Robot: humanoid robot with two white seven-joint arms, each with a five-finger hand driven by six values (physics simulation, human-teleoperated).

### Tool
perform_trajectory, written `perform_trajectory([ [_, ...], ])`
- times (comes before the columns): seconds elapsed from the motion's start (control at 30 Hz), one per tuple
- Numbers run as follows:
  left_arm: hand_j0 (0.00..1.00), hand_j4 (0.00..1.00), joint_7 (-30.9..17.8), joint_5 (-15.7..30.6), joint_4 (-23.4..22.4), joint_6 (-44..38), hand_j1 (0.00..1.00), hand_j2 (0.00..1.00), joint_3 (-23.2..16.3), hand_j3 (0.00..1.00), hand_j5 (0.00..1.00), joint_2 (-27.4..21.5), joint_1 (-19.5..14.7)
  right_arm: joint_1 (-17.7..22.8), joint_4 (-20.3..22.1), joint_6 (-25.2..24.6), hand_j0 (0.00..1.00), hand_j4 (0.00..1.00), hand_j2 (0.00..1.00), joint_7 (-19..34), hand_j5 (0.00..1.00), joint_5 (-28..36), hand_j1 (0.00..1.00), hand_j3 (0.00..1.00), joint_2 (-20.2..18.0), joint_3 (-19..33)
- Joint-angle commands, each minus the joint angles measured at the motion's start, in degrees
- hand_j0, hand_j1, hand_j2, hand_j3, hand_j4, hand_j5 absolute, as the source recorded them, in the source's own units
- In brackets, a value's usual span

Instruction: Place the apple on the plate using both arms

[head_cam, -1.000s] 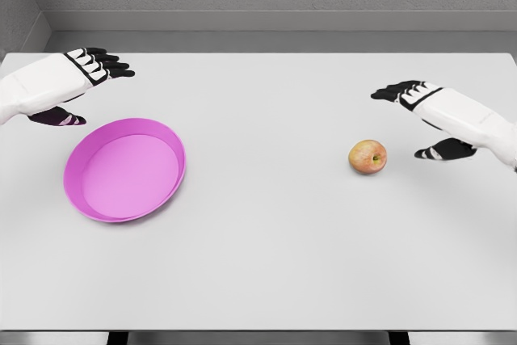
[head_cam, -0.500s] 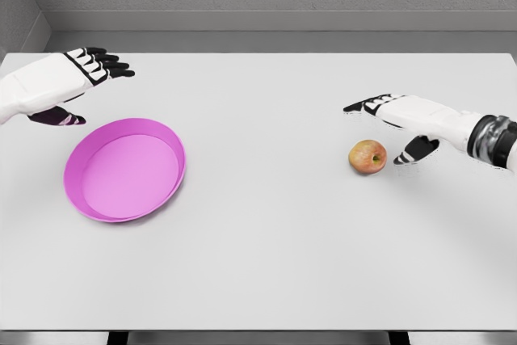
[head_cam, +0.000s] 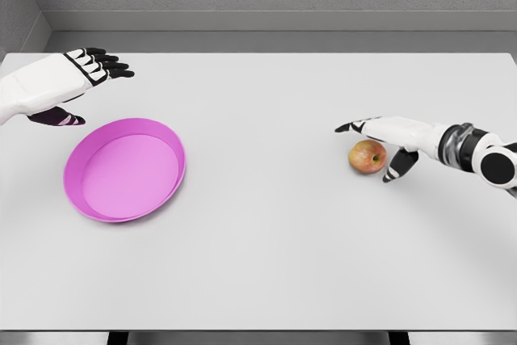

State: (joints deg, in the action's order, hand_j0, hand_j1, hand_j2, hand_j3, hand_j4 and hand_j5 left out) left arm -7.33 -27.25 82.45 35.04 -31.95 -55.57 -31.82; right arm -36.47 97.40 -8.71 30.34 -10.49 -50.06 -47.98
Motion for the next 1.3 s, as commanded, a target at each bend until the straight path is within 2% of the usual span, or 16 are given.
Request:
perform_trajectory([
  [0.0, 1.0, 1.0, 0.03, 0.35, -0.01, -0.04, 1.0, 1.0, 0.05, 1.0, 1.0, -0.07, 0.0, -0.17, -0.54, -0.35, 1.0, 1.0, 1.0, 0.07, 1.0, 0.04, 1.0, 1.0, 0.4, -1.15],
  [0.3, 1.0, 1.0, 0.03, 0.35, -0.1, -0.04, 1.0, 1.0, 0.14, 1.0, 1.0, -0.07, 0.0, -0.97, -2.83, -0.26, 1.0, 1.0, 1.0, 0.07, 1.0, 0.04, 1.0, 1.0, 0.84, -3.09],
  [0.33, 1.0, 1.0, 0.03, 0.35, -0.1, -0.04, 1.0, 1.0, 0.14, 1.0, 1.0, -0.07, 0.0, -0.97, -2.83, -0.26, 0.92, 0.92, 0.92, 0.07, 0.92, 0.04, 0.92, 0.92, 0.84, -3.09],
  [0.37, 1.0, 1.0, 0.03, 0.35, -0.1, -0.04, 1.0, 1.0, 0.14, 1.0, 1.0, -0.07, 0.0, -0.97, -2.83, -0.17, 0.72, 0.72, 0.72, 0.16, 0.72, -0.05, 0.72, 0.72, 0.84, -3.09],
  [0.43, 1.0, 1.0, 0.03, 0.35, -0.1, -0.04, 1.0, 1.0, 0.14, 1.0, 1.0, -0.07, 0.0, -0.97, -2.74, -0.08, 0.53, 0.53, 0.53, 1.83, 0.53, -0.05, 0.53, 0.53, 0.84, -3.09],
  [0.6, 1.0, 1.0, 0.03, 0.35, -0.1, -0.04, 1.0, 1.0, 0.05, 1.0, 1.0, -0.07, 0.0, -1.05, -2.56, 0.0, 0.46, 0.46, 0.46, 2.01, 0.46, -0.05, 0.46, 0.46, 0.84, -3.09],
  [0.93, 1.0, 1.0, 0.03, 0.35, -0.1, -0.04, 1.0, 1.0, 0.05, 1.0, 1.0, -0.07, 0.0, -2.81, -2.12, 0.09, 0.46, 0.46, 0.46, 2.09, 0.46, -0.14, 0.46, 0.46, 0.84, -2.82],
  [1.27, 1.0, 1.0, 0.03, 0.35, -0.1, -0.04, 1.0, 1.0, 0.14, 1.0, 1.0, -0.15, 0.0, -5.45, 0.43, 0.27, 0.46, 0.46, 0.46, 2.09, 0.46, -0.23, 0.46, 0.46, 0.67, -2.3],
])
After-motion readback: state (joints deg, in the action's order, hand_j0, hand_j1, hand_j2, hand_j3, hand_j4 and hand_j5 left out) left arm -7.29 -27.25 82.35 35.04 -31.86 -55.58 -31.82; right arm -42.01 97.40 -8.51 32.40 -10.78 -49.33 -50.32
